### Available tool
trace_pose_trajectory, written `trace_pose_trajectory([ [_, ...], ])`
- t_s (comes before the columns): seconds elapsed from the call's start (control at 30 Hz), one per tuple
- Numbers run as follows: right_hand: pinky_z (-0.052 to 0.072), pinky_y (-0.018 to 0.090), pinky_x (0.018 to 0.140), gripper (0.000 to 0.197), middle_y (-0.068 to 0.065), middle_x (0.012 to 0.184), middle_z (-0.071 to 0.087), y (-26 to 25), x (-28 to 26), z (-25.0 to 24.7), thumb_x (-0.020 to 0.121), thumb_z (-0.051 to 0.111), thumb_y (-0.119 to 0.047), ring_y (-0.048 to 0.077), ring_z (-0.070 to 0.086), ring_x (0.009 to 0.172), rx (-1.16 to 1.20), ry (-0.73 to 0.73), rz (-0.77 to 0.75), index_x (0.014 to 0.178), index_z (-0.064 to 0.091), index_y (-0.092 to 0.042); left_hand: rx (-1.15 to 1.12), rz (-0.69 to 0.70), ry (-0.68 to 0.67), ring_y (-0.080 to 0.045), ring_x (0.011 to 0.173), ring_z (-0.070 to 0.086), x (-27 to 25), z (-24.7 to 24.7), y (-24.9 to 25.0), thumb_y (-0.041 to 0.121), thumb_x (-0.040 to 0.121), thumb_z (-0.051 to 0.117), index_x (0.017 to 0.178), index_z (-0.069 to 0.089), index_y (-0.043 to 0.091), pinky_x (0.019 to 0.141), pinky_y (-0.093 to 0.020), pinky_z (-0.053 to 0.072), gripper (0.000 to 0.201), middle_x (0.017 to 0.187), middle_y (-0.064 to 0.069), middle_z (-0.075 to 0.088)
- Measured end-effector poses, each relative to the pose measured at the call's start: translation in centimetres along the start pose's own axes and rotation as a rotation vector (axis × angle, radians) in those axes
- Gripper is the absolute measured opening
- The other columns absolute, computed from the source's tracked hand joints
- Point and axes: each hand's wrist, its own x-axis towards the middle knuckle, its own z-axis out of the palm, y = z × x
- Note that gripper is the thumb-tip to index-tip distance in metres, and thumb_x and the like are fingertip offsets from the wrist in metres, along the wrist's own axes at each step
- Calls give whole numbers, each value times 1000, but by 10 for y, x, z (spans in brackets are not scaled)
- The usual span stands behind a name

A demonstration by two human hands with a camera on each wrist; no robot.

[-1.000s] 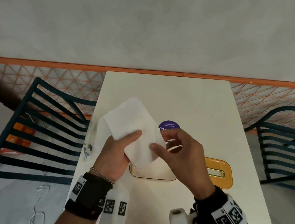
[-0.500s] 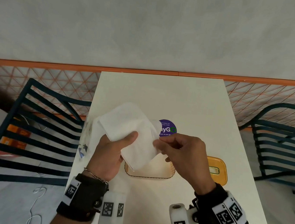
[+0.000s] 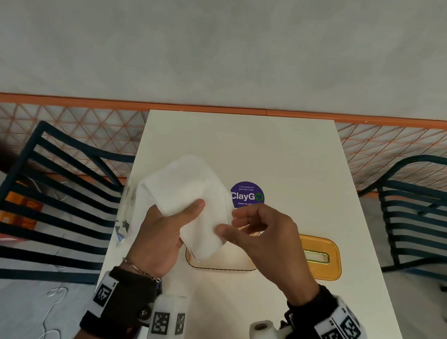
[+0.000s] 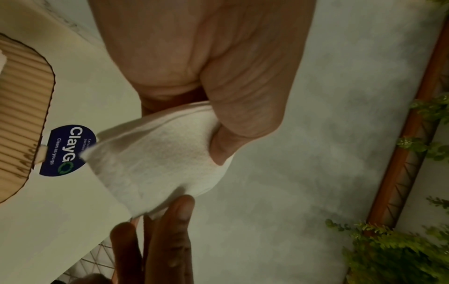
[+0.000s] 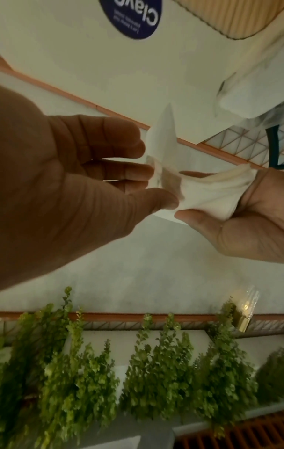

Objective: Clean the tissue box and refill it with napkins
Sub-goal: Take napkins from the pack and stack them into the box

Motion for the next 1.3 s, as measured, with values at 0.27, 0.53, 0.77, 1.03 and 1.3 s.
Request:
trace_pose_trajectory([
  [0.27,56,30,59,38,4,83,72,9,8,0,73,92,-29,13,67,72,308,-188,215,100,72,-11,19,-29,-42,-27,117,70,0,-3,-4,17,76,77,123,70,16,102,-52,51,47,121,-6,75],
  [0.53,54,34,64,22,12,82,55,17,10,3,85,82,-18,17,57,73,464,-293,235,98,71,-4,82,-4,-22,-26,116,70,1,-7,-3,17,76,77,125,68,16,99,-50,54,50,120,-4,76],
  [0.77,54,32,62,21,8,82,67,22,9,3,87,80,-18,16,61,76,450,-269,242,94,74,1,132,13,4,-21,109,73,0,-10,-3,5,87,73,114,72,19,97,-49,55,31,115,-2,78],
  [1.03,61,35,73,33,2,110,75,23,6,8,85,81,-16,16,70,91,328,-262,195,116,69,-18,166,-18,-40,-24,111,72,-3,-15,-7,7,84,73,126,68,14,93,-46,57,43,118,-5,76],
  [1.3,29,27,119,141,-25,163,19,12,7,-8,60,96,-46,-5,22,148,-78,-418,-52,158,-4,-43,457,-17,-226,-18,103,75,-11,-24,-2,3,88,74,112,73,17,88,-34,61,28,107,-1,80],
])
